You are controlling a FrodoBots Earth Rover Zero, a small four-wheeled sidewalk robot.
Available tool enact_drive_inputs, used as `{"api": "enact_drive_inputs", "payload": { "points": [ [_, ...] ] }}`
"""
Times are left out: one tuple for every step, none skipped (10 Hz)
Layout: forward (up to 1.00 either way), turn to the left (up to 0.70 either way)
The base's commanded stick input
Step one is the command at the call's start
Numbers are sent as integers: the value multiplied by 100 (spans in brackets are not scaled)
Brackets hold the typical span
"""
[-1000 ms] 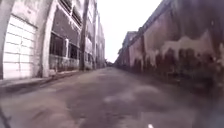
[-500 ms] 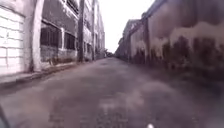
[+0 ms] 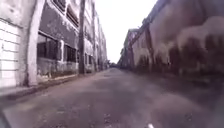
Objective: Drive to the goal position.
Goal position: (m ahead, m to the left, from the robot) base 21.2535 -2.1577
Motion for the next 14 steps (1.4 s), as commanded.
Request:
{"api": "enact_drive_inputs", "payload": {
  "points": [
    [100,0],
    [100,0],
    [100,0],
    [100,0],
    [100,0],
    [100,0],
    [100,0],
    [100,0],
    [100,0],
    [100,0],
    [100,0],
    [100,0],
    [100,0],
    [100,0]
  ]
}}
